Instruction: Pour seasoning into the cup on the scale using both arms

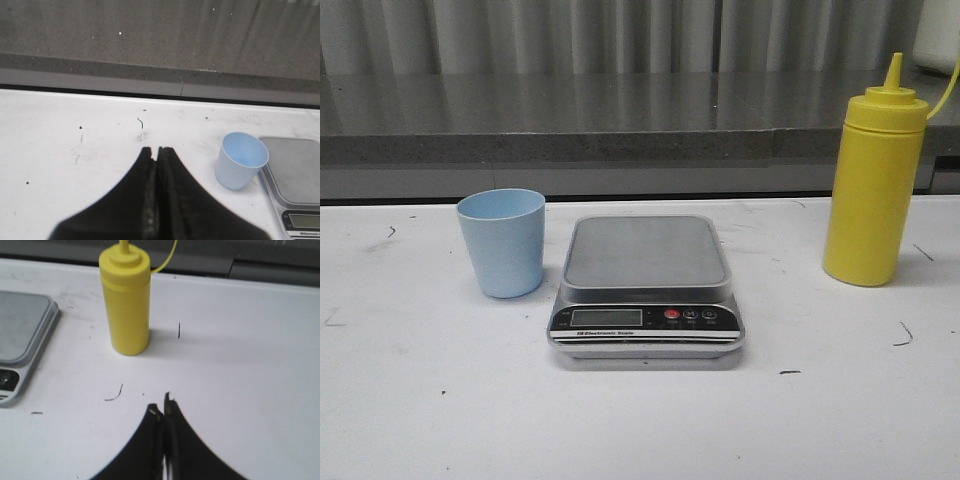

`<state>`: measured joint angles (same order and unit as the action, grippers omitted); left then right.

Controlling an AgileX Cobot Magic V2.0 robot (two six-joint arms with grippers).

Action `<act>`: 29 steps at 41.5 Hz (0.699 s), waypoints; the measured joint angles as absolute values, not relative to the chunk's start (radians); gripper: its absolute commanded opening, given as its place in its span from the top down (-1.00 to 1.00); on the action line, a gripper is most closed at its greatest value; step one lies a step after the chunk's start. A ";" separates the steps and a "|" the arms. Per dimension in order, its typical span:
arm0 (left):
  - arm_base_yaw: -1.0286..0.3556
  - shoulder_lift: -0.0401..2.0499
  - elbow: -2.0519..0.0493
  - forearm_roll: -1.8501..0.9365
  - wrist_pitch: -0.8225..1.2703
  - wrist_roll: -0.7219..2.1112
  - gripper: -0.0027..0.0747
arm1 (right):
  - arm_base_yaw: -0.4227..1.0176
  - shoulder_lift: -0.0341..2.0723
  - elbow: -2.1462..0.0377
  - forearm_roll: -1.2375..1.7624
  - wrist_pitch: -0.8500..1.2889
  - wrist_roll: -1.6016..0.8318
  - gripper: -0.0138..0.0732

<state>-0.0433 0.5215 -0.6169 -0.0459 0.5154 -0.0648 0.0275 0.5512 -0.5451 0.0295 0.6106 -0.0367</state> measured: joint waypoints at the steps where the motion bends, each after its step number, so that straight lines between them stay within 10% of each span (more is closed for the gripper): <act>1: -0.043 0.530 -0.617 -0.046 0.515 -0.065 0.98 | 0.028 0.561 -0.540 0.030 0.611 -0.037 0.84; 10: -0.043 0.613 -0.617 -0.046 0.513 -0.065 0.98 | 0.028 0.583 -0.520 0.030 0.611 -0.037 0.69; 19: -0.043 0.659 -0.617 -0.046 0.513 -0.065 0.90 | 0.028 0.583 -0.520 0.030 0.608 -0.038 -0.27; 29: -0.048 0.663 -0.617 -0.044 0.508 -0.065 -0.18 | 0.028 0.583 -0.520 0.030 0.608 -0.040 -0.70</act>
<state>-0.0479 0.6634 -0.6169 -0.0440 0.5075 -0.0648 0.0275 0.5831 -0.5198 0.0295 0.6084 -0.0403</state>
